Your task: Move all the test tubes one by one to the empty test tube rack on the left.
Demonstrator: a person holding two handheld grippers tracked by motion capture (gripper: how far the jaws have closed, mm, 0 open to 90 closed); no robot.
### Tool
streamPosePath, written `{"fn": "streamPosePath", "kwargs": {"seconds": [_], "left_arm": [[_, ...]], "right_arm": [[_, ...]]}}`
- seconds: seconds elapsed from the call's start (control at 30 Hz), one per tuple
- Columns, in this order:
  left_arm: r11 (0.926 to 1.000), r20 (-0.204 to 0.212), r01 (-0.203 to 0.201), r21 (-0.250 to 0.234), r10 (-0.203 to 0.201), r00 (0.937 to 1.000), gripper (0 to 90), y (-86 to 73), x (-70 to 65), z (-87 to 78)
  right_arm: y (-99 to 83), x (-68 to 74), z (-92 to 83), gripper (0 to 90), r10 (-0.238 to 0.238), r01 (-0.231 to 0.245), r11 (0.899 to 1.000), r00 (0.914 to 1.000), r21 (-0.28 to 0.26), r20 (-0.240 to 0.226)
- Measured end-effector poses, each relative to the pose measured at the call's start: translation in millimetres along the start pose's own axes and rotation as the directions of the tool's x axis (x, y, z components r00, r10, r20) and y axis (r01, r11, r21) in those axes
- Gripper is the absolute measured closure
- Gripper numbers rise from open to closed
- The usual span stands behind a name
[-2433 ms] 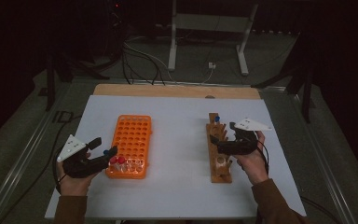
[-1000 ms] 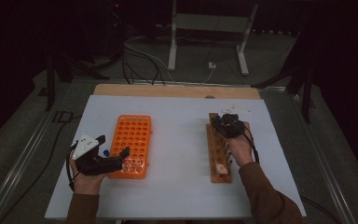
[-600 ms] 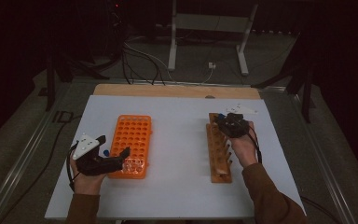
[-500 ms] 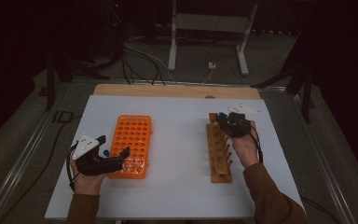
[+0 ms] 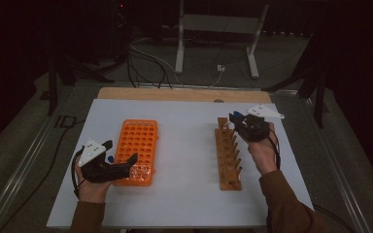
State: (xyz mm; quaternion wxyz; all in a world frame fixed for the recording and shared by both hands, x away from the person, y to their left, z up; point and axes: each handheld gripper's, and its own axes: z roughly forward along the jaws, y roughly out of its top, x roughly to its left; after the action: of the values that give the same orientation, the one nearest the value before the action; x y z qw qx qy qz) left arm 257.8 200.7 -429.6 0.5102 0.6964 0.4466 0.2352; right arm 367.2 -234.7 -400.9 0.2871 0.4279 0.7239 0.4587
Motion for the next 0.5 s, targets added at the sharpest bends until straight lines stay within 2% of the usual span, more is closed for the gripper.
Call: {"fn": "streamPosePath", "kwargs": {"seconds": [0.27, 0.37, 0.5], "left_arm": [[0.9992, 0.021, -0.040, 0.005, 0.040, 0.9990, 0.7, 4.7, -11.4, 4.6], [0.9988, 0.032, -0.049, 0.004, 0.049, 0.9983, 0.7, 7.2, -16.3, 7.3], [0.9980, 0.051, -0.062, 0.002, 0.062, 0.9968, 0.7, 10.4, -23.5, 12.1]], "right_arm": [[3.4, 14.0, -7.3, 76.5, -0.022, 0.021, 1.000, 0.9964, -0.013, -0.081], [3.8, 20.6, -9.4, 76.5, -0.012, 0.010, 1.000, 0.9919, -0.013, -0.127], [4.2, 31.9, -11.1, 76.4, -0.028, 0.027, 1.000, 0.9844, -0.007, -0.174]]}}
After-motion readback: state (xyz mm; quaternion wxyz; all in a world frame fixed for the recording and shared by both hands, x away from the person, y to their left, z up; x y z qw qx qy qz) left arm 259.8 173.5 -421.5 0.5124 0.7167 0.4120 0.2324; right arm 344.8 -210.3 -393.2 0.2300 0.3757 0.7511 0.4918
